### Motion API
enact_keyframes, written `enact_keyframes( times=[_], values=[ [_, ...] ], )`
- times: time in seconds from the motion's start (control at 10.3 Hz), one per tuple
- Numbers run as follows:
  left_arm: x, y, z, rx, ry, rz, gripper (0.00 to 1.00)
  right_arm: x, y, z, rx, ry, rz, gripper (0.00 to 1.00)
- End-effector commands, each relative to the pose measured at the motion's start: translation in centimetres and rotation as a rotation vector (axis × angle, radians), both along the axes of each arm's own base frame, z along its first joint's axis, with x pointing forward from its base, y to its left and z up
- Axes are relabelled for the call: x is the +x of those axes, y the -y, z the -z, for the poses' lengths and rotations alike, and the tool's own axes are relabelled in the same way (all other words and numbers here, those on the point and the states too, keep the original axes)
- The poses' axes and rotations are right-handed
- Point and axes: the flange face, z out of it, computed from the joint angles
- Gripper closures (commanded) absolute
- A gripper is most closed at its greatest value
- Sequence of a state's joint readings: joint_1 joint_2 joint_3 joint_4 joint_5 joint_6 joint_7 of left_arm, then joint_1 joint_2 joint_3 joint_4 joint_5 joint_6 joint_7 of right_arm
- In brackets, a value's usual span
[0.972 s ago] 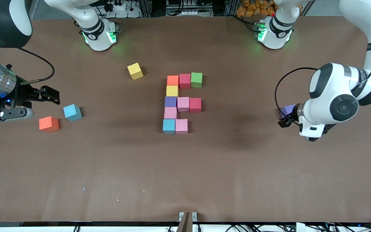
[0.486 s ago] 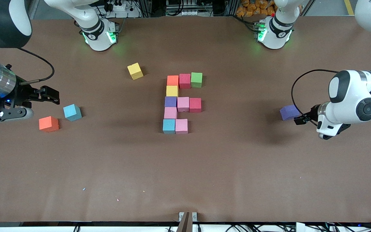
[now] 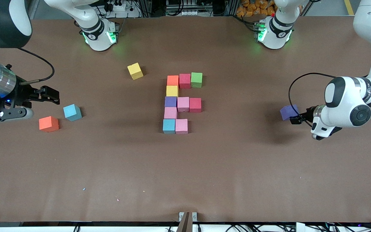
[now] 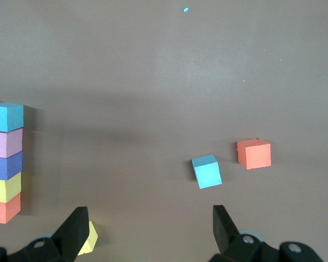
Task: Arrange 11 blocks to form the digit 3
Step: 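Lower the left gripper onto the purple cube and grasp it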
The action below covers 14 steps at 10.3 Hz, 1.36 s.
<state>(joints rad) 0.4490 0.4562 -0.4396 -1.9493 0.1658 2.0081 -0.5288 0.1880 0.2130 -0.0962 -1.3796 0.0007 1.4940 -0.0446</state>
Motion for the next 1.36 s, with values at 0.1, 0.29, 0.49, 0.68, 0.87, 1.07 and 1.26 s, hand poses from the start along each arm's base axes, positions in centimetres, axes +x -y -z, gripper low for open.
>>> enact_keyframes(
  times=[0.1,0.29,0.49,0.68,0.87,1.07,1.26],
  values=[
    [-0.7,0.2,1.4,-0.020,-0.020,0.050,0.00,-0.8,0.2,-0.4,0.016,0.003,0.016,0.00],
    [-0.9,0.5,2.8,-0.053,-0.039,0.107,0.00,-0.8,0.3,-0.4,0.016,0.003,0.018,0.00],
    [-1.1,0.4,3.9,-0.067,-0.052,0.140,0.00,-0.8,0.2,-0.3,0.017,0.002,0.018,0.00],
    [-1.2,0.5,5.0,-0.071,-0.057,0.153,0.00,-0.8,0.2,-0.3,0.017,0.002,0.018,0.00],
    [-1.1,1.0,5.9,-0.076,-0.056,0.148,0.00,-0.8,0.3,-0.3,0.016,0.002,0.018,0.00],
    [-1.1,1.4,6.7,-0.079,-0.061,0.139,0.46,-0.8,0.3,-0.3,0.016,0.002,0.018,0.00],
    [-1.0,1.5,6.5,-0.063,-0.060,0.102,0.74,-0.8,0.3,-0.3,0.016,0.002,0.018,0.00]
  ],
)
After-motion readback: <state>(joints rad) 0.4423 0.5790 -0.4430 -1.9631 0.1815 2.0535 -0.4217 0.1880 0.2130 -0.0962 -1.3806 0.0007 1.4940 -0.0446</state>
